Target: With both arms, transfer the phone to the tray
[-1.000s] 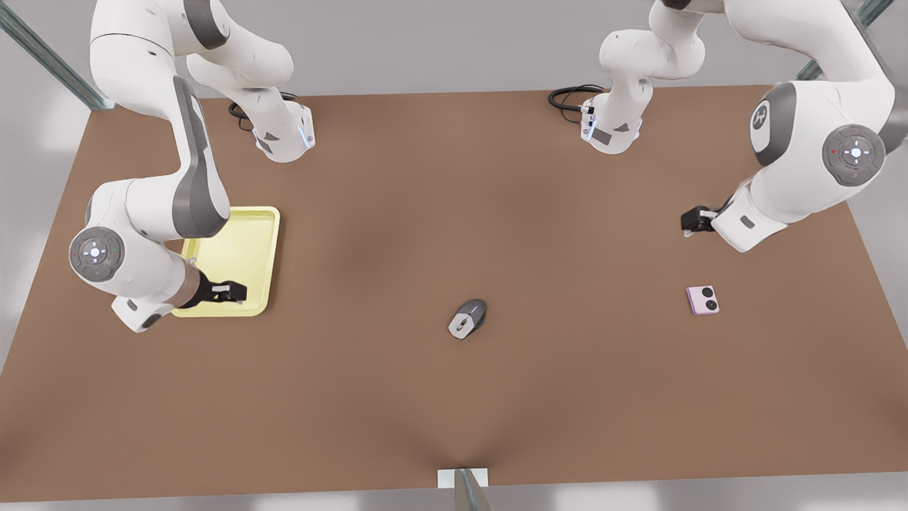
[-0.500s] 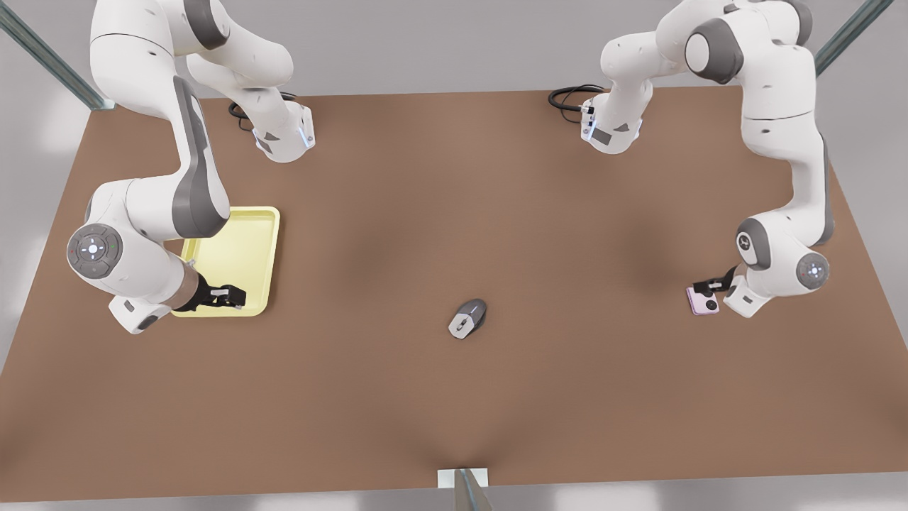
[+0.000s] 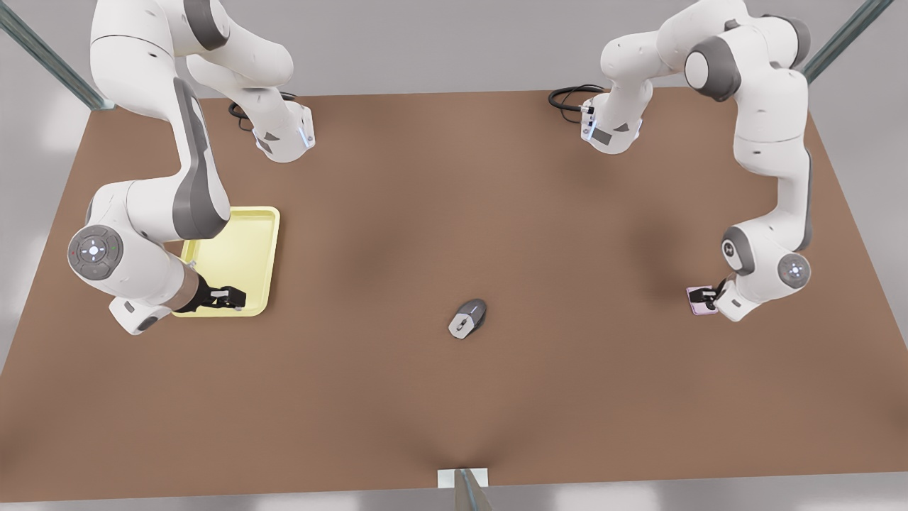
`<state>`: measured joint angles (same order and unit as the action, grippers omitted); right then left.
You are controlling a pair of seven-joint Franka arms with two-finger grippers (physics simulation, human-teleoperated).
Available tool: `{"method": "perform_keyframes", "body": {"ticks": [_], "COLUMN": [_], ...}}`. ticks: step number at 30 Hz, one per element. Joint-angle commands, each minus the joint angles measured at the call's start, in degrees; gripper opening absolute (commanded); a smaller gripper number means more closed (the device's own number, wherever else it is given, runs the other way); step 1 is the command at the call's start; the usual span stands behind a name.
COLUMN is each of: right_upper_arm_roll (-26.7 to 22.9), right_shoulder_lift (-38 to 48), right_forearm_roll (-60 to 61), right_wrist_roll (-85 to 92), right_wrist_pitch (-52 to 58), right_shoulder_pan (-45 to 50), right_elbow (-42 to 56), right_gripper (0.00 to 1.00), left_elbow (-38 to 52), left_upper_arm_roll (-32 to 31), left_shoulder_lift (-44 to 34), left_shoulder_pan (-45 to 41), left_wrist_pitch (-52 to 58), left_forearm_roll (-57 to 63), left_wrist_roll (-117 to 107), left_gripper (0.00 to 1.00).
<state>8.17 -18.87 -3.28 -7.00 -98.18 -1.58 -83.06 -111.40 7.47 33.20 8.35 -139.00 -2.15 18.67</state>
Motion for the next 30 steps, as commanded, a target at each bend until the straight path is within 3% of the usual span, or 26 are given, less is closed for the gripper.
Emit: {"method": "perform_keyframes", "body": {"ticks": [1,6,8,13,14,24,25,30], "right_upper_arm_roll": [0.00,0.00,0.00,0.00,0.00,0.00,0.00,0.00], "right_shoulder_lift": [0.06,0.06,0.06,0.06,-0.03,-0.03,-0.03,-0.03], "right_forearm_roll": [0.03,0.03,0.03,0.03,0.03,0.03,0.03,0.03], "right_wrist_roll": [-0.30,-0.30,-0.30,-0.30,-0.21,-0.38,-0.30,-0.30], "right_wrist_pitch": [0.00,0.00,0.00,0.00,0.00,0.00,0.00,0.00], "right_shoulder_pan": [0.00,0.00,0.00,0.00,-0.09,0.00,0.00,0.00], "right_elbow": [0.00,0.00,0.00,0.00,0.00,0.00,0.09,0.09], "right_gripper": [1.00,1.00,1.00,1.00,1.00,1.00,1.00,1.00], "left_elbow": [0.05,0.05,0.05,0.05,-0.04,0.14,0.14,0.14], "left_upper_arm_roll": [0.00,0.00,-0.08,-0.08,-0.17,-0.26,-0.26,-0.35], "left_shoulder_lift": [0.64,1.26,1.35,1.43,1.43,1.87,1.87,1.61], "left_shoulder_pan": [0.00,0.00,-0.17,-0.44,-0.52,-0.53,-0.53,-0.53], "left_wrist_pitch": [-1.89,-1.98,-1.98,-2.33,-2.33,-2.42,-2.42,-2.24], "left_forearm_roll": [0.04,-0.14,-0.14,0.04,0.04,0.13,0.21,0.04], "left_wrist_roll": [5.94,4.71,2.69,-0.21,-2.14,-12.26,-12.26,-13.13], "left_gripper": [1.00,1.00,0.91,0.90,0.86,0.86,0.79,0.79]}}
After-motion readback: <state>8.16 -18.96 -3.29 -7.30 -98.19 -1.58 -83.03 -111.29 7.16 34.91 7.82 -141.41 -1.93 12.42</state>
